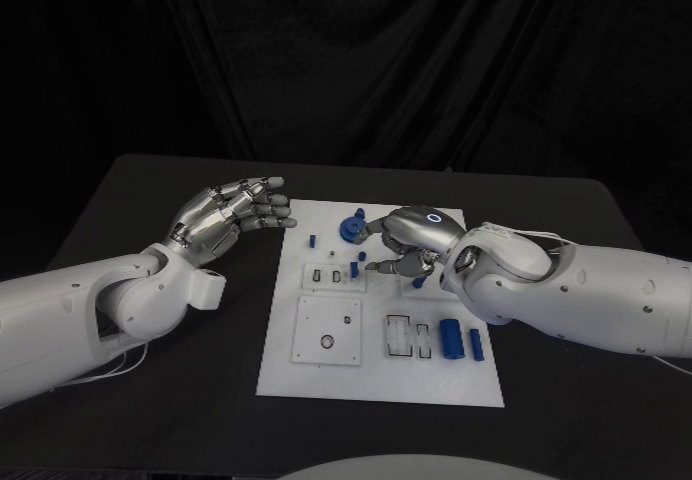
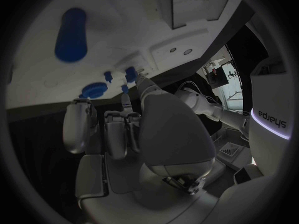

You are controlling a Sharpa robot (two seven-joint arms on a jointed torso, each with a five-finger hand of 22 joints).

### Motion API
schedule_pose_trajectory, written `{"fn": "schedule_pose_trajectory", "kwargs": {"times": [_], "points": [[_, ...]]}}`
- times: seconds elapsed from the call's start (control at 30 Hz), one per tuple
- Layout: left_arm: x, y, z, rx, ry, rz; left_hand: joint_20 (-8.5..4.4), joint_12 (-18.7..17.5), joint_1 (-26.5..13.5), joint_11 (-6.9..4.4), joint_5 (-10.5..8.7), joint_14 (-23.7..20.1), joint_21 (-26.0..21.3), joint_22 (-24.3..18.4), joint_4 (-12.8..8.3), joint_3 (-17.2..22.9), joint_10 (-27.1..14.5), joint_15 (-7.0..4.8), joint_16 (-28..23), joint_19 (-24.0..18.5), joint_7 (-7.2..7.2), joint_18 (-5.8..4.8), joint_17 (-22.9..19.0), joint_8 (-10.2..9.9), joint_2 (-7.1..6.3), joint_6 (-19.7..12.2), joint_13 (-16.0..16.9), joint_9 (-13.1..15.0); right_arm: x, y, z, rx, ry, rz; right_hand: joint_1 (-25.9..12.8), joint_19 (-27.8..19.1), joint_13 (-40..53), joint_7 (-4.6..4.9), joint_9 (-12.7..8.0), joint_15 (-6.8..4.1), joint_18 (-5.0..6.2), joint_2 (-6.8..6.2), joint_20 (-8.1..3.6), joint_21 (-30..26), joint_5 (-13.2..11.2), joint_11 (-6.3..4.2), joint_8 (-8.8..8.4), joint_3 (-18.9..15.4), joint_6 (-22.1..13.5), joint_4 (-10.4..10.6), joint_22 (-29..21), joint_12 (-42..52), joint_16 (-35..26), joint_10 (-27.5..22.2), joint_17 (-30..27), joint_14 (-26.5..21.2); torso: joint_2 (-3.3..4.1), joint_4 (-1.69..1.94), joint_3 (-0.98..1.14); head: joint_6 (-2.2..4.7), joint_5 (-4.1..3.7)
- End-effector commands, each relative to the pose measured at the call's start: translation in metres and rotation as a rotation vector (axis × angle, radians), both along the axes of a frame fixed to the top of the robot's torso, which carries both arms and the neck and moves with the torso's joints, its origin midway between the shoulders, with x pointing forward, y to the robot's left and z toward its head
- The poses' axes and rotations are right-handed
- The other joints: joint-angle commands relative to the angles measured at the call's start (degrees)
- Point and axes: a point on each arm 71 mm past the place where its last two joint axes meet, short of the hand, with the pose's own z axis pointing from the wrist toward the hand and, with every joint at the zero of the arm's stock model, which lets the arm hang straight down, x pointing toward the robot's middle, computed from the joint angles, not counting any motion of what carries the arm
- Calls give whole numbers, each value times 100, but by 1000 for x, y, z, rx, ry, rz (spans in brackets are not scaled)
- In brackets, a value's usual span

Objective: Assemble the parts on the task board

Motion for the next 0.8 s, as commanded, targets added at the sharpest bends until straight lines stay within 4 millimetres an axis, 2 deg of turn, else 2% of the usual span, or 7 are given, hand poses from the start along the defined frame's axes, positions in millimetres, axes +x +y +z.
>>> {"fn": "schedule_pose_trajectory", "kwargs": {"times": [0.03,0.17,0.23,0.27,0.3,0.33,0.8], "points": [[8,2,6,154,-14,22,-122,722,-136,-245,-148,321,523,293,123,-62,316,-207,787,270,272,128,381,127,-48,263,396,32,-3,-7,21,134,-85,72,110,53,1507,4,-22,-50,-54,45,-12,81,44,-46,66,49,112,7,1111,15,13,603,1509,595,-16,-9,8,195,59],[18,0,9,318,58,-48,-292,2508,-1296,-607,-980,843,1905,1143,677,-869,824,-571,2696,850,51,293,1418,490,101,731,1539,100,-2,-25,28,164,-93,72,195,83,1507,15,-52,-42,-72,138,-16,161,140,-41,148,108,288,46,1134,15,13,603,1509,595,-148,-48,62,287,109],[22,-1,10,400,70,-82,-461,4203,-1570,-730,-1707,2354,4276,2910,646,-1424,3138,-718,4243,1274,-46,170,3763,708,225,864,5011,209,0,-33,29,176,-97,68,237,94,1507,16,-54,-39,-78,208,-16,196,360,-43,233,156,466,75,1143,15,13,603,1509,595,-214,-65,87,274,165],[25,-2,10,452,73,-103,-475,4283,-1558,-737,-1718,2458,4526,3125,634,-1455,3261,-727,4334,1310,-50,147,3930,721,237,861,5205,218,1,-37,29,179,-98,63,248,100,1507,16,-48,-41,-82,226,-14,214,431,-39,275,168,551,85,1148,15,13,603,1509,595,-293,-91,122,230,207],[27,-3,10,503,74,-119,-618,4707,-1443,-745,-1854,4390,6440,6345,671,-1896,5197,-737,4834,2863,-92,-335,6517,912,377,872,7436,389,3,-41,28,179,-98,55,268,118,1507,15,-30,-40,-90,250,-15,254,546,-39,345,184,680,86,1159,15,13,603,1509,595,-333,-112,147,226,233],[30,-4,10,550,75,-132,-645,4759,-1373,-806,-1837,4856,6389,6677,693,-1963,5602,-766,4887,3191,-106,-384,7110,955,392,903,7848,426,6,-45,28,178,-96,46,270,121,1507,13,-27,-41,-92,255,-14,261,559,-36,355,186,699,89,1161,15,13,603,1509,595,-361,-122,162,225,248],[49,-33,-5,1167,36,-218,-1222,4773,-995,-942,-1749,5483,6138,7772,684,-2734,5729,-902,4900,4971,-248,-687,7976,1235,438,973,7981,896,21,-73,14,130,-40,-56,236,122,1507,45,-32,-14,-94,285,3,275,710,2,386,188,755,145,1162,15,13,603,1509,595,-963,-404,384,-90,569]]}}
